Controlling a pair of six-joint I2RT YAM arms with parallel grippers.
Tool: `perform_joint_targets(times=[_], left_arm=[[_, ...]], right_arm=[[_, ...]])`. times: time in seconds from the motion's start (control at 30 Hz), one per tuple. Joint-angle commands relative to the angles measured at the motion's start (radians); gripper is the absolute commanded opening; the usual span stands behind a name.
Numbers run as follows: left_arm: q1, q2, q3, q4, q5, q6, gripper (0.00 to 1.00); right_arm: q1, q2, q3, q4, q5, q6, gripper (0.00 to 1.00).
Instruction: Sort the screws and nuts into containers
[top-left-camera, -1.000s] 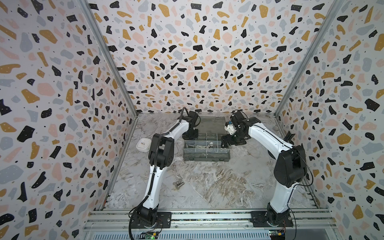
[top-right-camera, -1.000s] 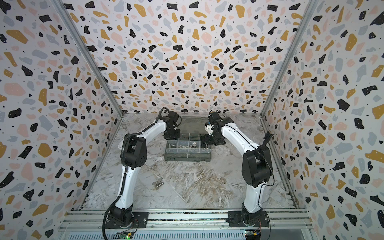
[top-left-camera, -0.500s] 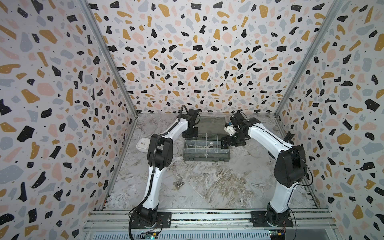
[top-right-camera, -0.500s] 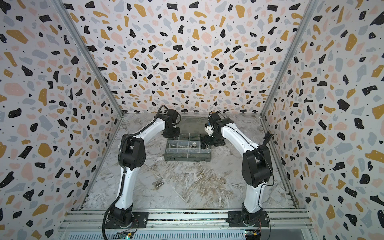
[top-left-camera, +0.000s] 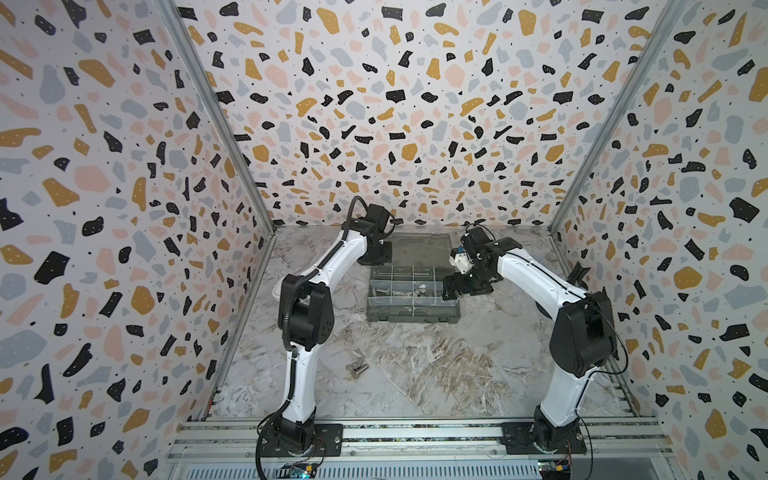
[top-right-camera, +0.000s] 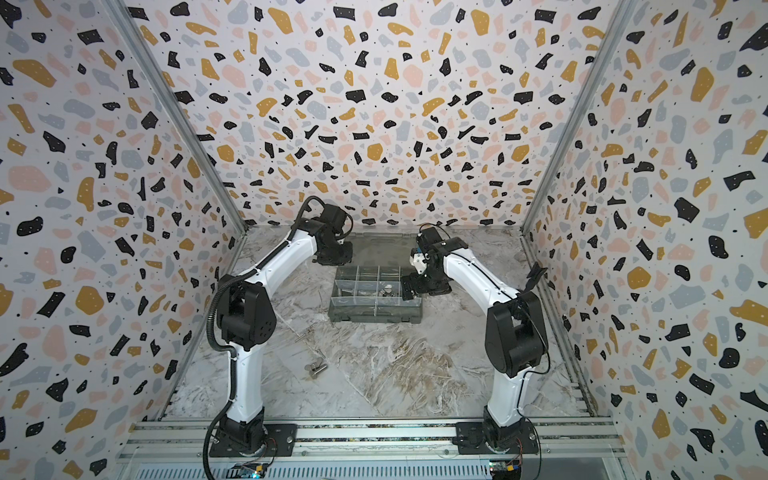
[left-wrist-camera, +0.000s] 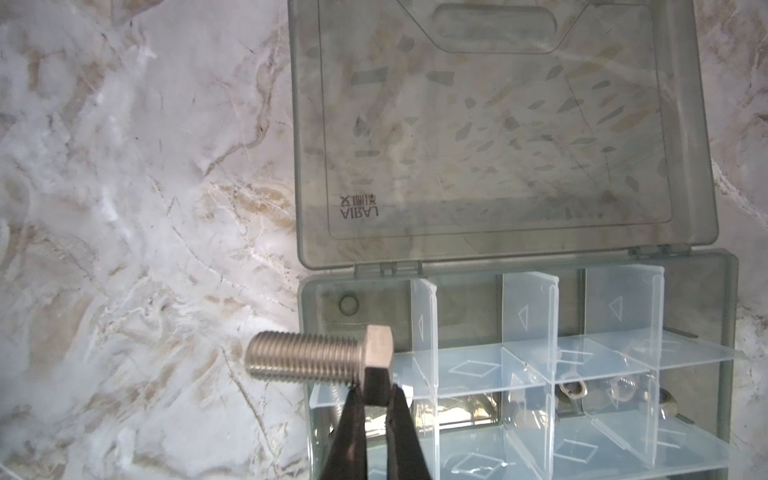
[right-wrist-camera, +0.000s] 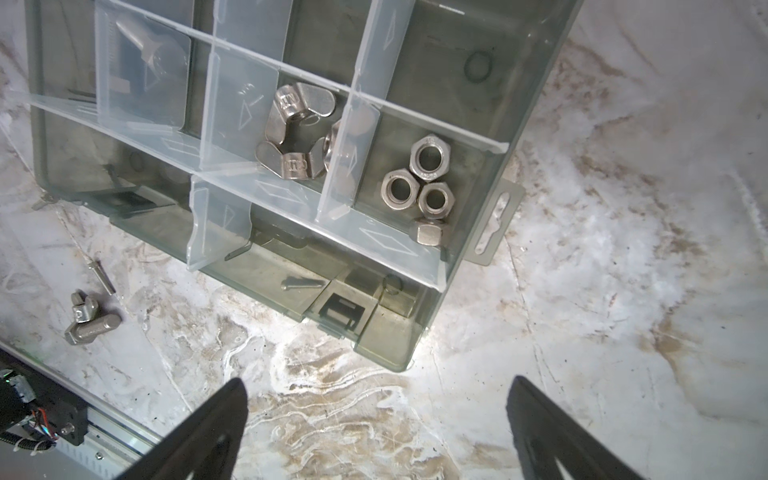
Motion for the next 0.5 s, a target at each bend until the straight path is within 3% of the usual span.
perform_joint_targets(times=[0.0,0.23,0.47], left_arm=[[-0.026,-0.072,-0.068,0.001,-0.02,0.003,0.01],[-0.059,-0.221,-0.315,0.1,-0.001,-0.049,0.02],[-0.083,-0.282,-0.469,0.183,0.01,-0.087,0.02]], right_arm=[[0.018,-0.065,-0.019,-0.001,-0.004,0.006,0.99],[0.063,-0.104,-0.089,0.017,-0.006,0.024,0.98],[0.088,-0.16,-0.16,0.016,-0.002,0.034,0.98]])
